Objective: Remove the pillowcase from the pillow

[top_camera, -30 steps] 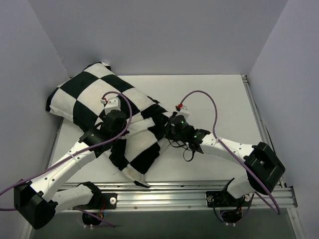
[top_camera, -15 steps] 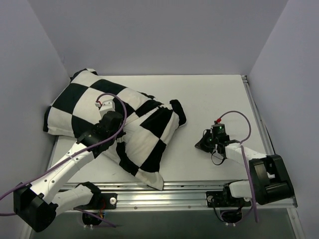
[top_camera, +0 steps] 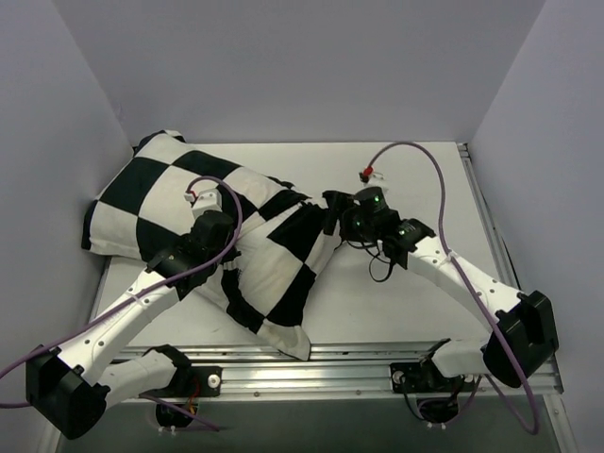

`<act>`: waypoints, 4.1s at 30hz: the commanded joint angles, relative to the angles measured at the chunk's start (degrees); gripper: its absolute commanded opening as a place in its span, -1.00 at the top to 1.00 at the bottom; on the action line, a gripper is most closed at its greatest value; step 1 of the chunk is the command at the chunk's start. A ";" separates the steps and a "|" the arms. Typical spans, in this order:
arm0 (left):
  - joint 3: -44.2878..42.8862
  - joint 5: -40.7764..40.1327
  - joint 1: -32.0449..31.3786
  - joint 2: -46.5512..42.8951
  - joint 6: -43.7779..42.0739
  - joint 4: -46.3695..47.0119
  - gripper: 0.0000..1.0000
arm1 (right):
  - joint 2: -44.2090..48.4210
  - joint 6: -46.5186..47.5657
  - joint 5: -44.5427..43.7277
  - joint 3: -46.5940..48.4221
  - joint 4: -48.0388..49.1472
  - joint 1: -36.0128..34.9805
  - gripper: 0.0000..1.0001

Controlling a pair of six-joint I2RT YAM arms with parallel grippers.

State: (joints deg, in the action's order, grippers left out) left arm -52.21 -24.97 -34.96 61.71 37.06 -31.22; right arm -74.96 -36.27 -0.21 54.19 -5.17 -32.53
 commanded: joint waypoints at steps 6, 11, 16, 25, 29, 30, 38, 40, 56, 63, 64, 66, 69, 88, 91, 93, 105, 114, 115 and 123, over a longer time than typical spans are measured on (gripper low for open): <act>1.23 2.47 -0.99 1.30 -0.23 -2.53 0.95 | -14.50 -0.46 -19.47 24.17 -10.91 -12.37 -0.85; 1.40 0.72 -1.16 1.74 0.64 -3.58 0.95 | -24.59 -0.73 -23.51 32.72 -14.25 -15.10 -0.87; 2.72 -0.34 -0.90 1.31 1.61 -3.85 0.95 | -26.82 -1.08 -24.84 25.56 -13.74 -13.79 -0.86; 5.45 -0.96 0.15 -0.19 2.75 -4.02 0.95 | -11.02 0.32 -18.35 0.14 -6.44 -0.88 -0.61; 5.19 -1.31 0.68 -0.45 2.84 -4.81 0.95 | -9.15 1.64 -10.82 -7.77 -1.09 4.22 -0.47; 5.01 -1.57 0.77 -0.45 2.76 -5.51 0.95 | -8.98 1.73 -8.78 -10.83 2.76 5.02 -0.43; 4.57 1.32 0.77 -1.77 0.74 -4.90 0.95 | -12.40 3.84 13.02 -14.99 21.41 6.70 0.10; 4.57 2.82 0.77 -1.95 -0.23 -3.41 0.95 | -13.28 4.89 19.52 -15.00 26.51 6.69 0.36; -3.77 13.10 0.07 -4.23 -15.95 5.64 0.40 | -4.94 -0.64 48.89 -12.98 54.56 5.12 1.00; -12.03 18.47 -3.35 -1.78 -21.85 7.40 -0.29 | -3.79 1.11 47.85 -10.34 51.50 3.01 1.00; -13.09 17.60 -6.23 -0.03 -22.11 7.49 -0.34 | -3.70 2.42 47.41 -9.73 50.62 2.74 1.00; -16.16 14.26 -9.85 2.17 -22.55 7.49 -0.41 | -3.53 3.48 46.53 -9.46 48.77 1.87 1.00; -19.06 10.40 -15.31 7.36 -21.94 7.49 -0.30 | -3.53 4.37 45.47 -9.28 47.71 1.42 1.00; -22.24 -9.13 -17.69 21.86 -10.43 -2.70 -0.57 | -2.03 11.74 38.18 -7.62 37.16 -1.83 1.00; -22.85 -8.17 -17.69 23.79 -9.73 -3.76 -0.59 | -2.30 12.63 36.87 -7.00 35.58 -2.80 1.00; -23.12 -7.03 -17.69 24.59 -9.29 -4.02 -0.65 | -2.30 13.33 36.33 -6.56 34.70 -3.50 1.00; -19.34 -4.83 -14.44 26.27 -4.36 -3.59 0.77 | -1.50 15.44 31.94 -6.03 31.54 -4.55 1.00; -17.15 -2.28 -11.19 16.80 -6.38 -5.60 0.95 | 0.95 16.59 19.90 -7.87 23.90 0.25 1.00; -16.53 -1.84 -10.14 15.38 -6.56 -5.95 0.95 | 1.30 15.63 19.20 -8.48 22.58 2.02 1.00; -9.32 2.90 -3.63 3.17 -7.96 -10.52 0.95 | 5.17 13.60 15.77 -8.94 16.87 13.19 1.00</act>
State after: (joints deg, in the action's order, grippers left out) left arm -63.88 -17.08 -43.27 71.40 32.53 -28.53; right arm -72.44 -24.56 27.24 44.95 16.21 -26.72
